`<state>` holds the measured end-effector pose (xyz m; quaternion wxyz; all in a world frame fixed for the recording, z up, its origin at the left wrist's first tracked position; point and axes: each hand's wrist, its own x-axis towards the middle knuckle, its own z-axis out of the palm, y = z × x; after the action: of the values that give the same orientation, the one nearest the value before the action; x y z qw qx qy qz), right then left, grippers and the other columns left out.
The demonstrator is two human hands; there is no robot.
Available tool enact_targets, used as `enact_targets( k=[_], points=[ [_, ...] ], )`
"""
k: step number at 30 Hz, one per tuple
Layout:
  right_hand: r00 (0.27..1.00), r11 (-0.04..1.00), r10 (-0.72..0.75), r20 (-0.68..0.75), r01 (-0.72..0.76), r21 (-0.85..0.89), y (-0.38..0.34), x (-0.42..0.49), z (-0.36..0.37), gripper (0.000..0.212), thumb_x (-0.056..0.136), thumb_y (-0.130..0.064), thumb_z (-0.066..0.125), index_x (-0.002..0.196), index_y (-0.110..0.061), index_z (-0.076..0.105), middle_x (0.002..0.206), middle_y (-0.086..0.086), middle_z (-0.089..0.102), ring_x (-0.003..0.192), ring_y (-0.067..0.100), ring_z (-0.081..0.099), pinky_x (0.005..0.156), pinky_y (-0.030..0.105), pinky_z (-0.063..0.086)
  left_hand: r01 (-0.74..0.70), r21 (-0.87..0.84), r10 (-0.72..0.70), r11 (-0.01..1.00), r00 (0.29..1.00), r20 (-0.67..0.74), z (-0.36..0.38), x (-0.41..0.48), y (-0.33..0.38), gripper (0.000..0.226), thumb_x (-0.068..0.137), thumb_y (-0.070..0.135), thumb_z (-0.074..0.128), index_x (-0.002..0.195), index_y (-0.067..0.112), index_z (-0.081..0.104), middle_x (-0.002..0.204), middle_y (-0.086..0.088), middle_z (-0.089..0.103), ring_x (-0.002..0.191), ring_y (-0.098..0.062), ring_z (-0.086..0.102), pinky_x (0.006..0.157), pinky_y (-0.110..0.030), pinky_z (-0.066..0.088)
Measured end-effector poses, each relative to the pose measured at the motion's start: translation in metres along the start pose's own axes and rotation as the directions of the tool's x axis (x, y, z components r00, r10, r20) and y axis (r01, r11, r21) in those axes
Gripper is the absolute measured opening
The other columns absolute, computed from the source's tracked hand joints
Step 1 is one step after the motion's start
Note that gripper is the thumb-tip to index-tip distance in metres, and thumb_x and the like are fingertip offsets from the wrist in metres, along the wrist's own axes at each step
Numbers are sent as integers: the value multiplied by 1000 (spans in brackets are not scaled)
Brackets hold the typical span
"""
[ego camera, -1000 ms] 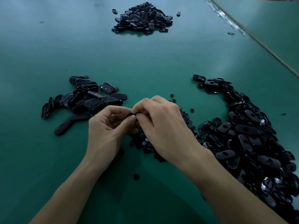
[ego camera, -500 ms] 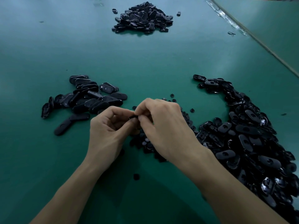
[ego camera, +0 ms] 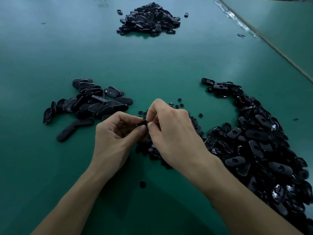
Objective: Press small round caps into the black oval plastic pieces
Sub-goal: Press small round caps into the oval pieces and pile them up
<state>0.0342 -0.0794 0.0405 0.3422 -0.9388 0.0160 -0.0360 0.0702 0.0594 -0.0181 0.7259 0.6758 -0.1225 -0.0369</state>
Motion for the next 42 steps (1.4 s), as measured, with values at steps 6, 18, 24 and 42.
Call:
enact_targets(
  k=[6,18,24,42],
  points=[
    [1000,1000,5,30,-5,5,-1,2,-5,14,95,-13,57,91,-24,50,80,1,60,72,20,59,67,44,53,-8,25,8,1000,1000,28,-4,1,-2,19,78,5,81,86,17,68,85,-6,76,77,-18,73,74,-31,61],
    [998,992,-51,37,55,-118,-5,-4,-5,12,95,-11,56,96,-23,59,87,3,62,85,28,58,71,42,52,-73,108,70,991,997,28,-1,2,-4,20,82,9,76,84,19,59,82,-4,72,69,-15,70,62,-22,56],
    [999,997,-48,-13,47,-56,1,2,-2,7,94,-20,62,96,-25,66,92,-2,65,84,20,63,78,40,55,-40,65,40,997,999,5,0,3,-6,17,83,8,73,84,14,57,72,-6,70,58,-15,66,55,-22,53],
    [995,990,-44,85,32,140,25,16,-14,16,89,-16,71,99,-26,78,81,-13,74,79,-6,66,73,7,49,20,-96,-20,995,1000,6,0,3,-4,13,74,12,75,85,17,70,77,-4,75,67,-12,71,64,-21,58]
  ],
)
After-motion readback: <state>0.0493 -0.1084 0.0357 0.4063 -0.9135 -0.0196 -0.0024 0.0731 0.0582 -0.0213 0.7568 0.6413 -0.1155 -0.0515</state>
